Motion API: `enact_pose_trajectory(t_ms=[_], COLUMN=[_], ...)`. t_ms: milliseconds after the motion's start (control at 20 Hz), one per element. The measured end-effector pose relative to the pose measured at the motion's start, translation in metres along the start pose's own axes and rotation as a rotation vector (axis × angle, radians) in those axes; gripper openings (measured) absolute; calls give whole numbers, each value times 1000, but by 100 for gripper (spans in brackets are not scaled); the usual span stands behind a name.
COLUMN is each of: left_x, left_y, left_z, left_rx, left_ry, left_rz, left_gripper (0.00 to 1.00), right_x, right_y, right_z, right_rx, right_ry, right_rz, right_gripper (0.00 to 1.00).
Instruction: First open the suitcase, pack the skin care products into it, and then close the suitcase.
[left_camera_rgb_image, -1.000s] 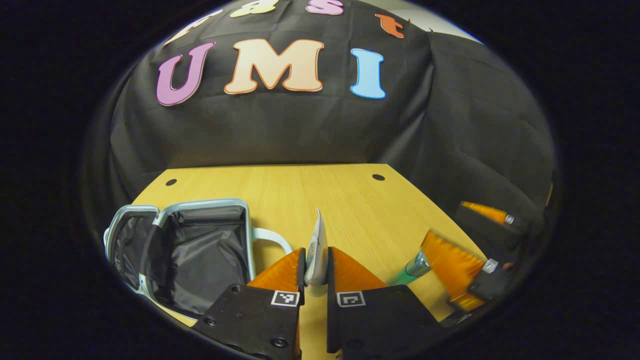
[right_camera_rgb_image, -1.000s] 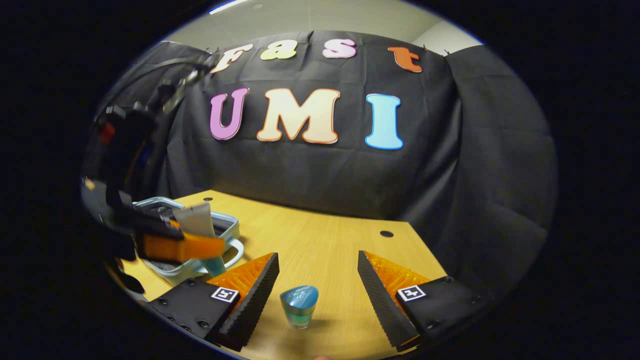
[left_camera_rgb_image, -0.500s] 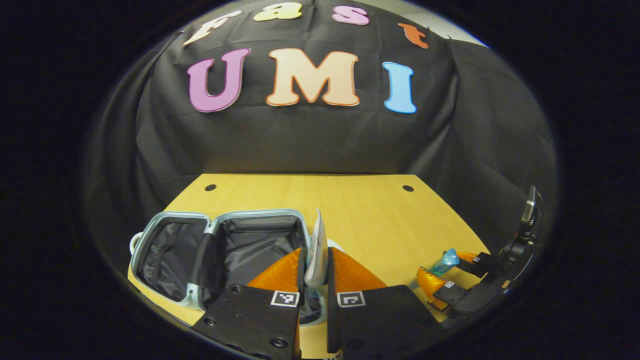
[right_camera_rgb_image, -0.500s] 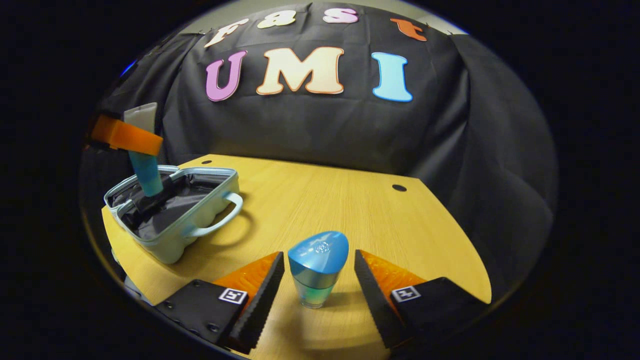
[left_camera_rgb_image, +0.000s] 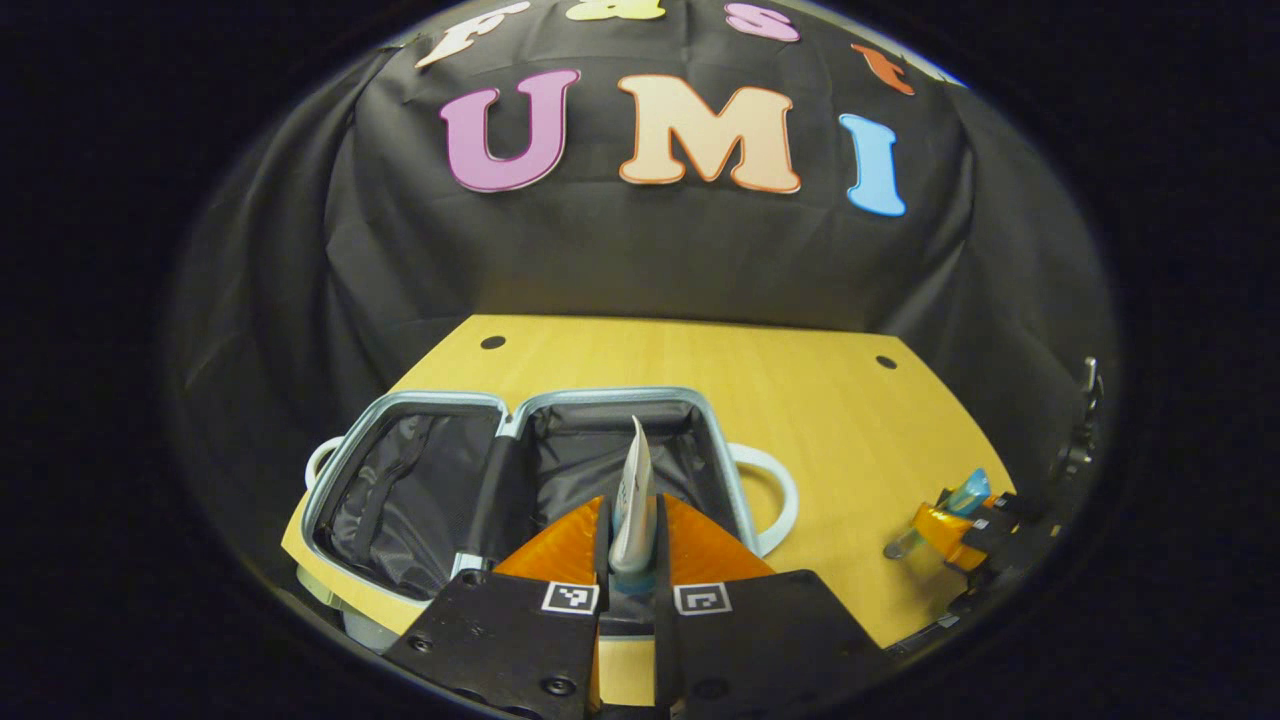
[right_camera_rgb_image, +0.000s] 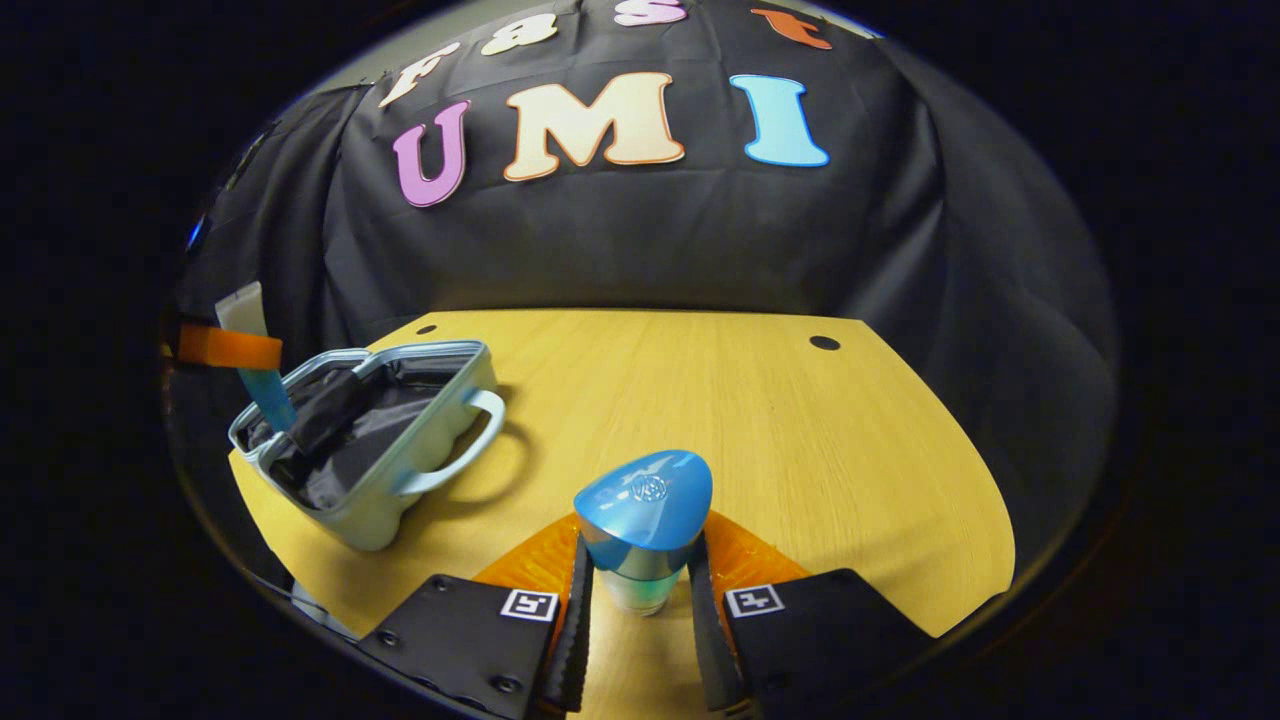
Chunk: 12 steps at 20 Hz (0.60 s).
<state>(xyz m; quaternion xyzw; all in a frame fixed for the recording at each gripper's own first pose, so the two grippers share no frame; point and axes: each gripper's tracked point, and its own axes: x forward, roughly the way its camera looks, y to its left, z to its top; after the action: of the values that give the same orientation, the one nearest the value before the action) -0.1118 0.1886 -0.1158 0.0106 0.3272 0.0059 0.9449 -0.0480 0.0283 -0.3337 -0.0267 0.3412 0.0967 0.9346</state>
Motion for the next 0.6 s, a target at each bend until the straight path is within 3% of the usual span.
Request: enact_pose_trajectory(t_ms=[200,350,500,600], left_x=[24,40,55,62], left_y=[18,27,32,32], left_z=[-37,-57,-66,-72], left_rx=[-18,1,-13,-27], left_ry=[142,223,251,266], left_rz=[4,-3,-22,-52], left_gripper=[13,13,16,18], right_x=[-12,-25,-37,-35], right_y=[43,94,148,172], right_z=[33,50,64,69], right_rx=[9,52,119,114], right_ry=[-15,14,39,43], right_rz=[87,201,317,341], right_gripper=[46,46,45,44])
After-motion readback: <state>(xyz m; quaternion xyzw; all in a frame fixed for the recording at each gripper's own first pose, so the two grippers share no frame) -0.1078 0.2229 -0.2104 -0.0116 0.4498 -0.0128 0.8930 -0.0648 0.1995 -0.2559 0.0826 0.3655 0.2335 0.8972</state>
